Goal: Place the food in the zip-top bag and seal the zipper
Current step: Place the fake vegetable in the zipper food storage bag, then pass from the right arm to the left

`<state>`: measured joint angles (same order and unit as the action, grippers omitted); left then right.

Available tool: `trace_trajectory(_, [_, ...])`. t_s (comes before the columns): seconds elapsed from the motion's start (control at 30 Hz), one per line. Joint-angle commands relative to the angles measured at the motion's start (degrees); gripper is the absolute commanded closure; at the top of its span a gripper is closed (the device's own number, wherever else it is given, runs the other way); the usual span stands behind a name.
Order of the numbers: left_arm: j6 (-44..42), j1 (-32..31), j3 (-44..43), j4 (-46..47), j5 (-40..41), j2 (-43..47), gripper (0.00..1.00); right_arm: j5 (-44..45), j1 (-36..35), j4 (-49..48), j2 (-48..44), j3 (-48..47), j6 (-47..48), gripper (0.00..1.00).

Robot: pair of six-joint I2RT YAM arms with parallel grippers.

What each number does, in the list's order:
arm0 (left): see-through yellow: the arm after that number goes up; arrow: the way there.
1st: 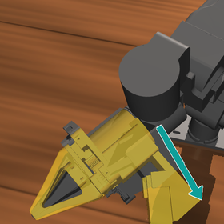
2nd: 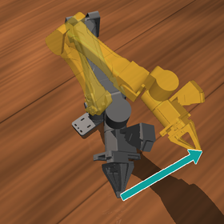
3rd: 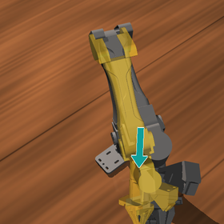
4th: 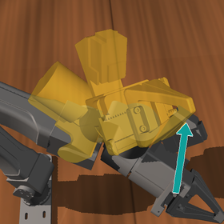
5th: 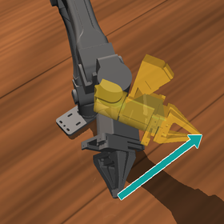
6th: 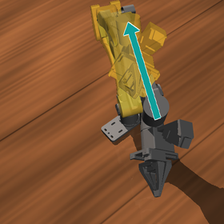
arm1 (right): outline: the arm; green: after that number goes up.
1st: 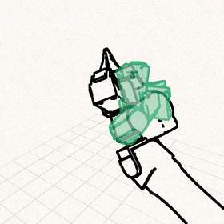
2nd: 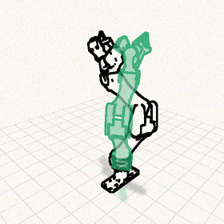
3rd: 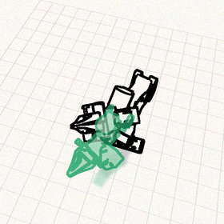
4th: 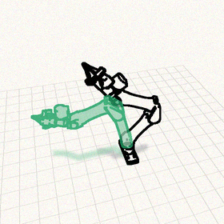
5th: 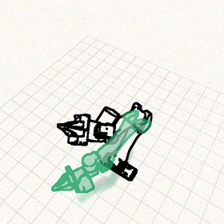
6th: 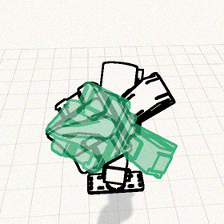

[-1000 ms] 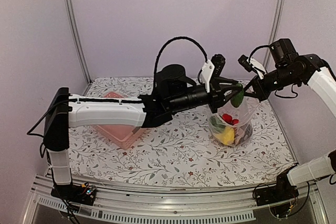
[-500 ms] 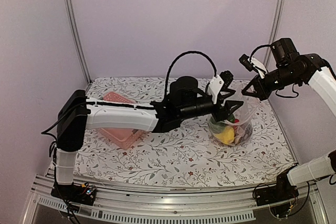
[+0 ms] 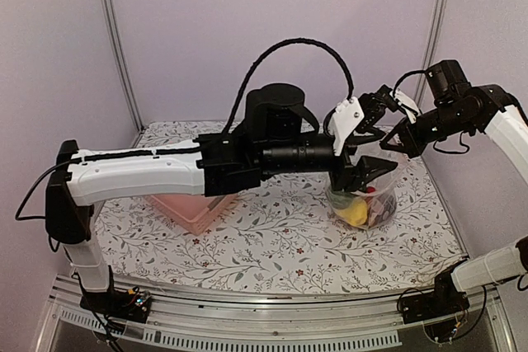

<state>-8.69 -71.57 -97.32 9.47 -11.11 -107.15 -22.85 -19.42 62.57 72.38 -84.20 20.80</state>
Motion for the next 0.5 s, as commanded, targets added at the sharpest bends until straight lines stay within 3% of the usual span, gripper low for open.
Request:
trace_trajectory(0.0, [-6.57,-2.01,-3.95,-21.45,1.19,-1.21,0.38,0.07,0.22,-1.28,-1.96,0.82,0.27,1.0])
trace_trajectory(0.47, [-16.52,-2.18,-15.77,-35.89,14.39,-13.24,0.36,-2.79,0.26,-0.15,-3.06,2.15,0.83,0.99])
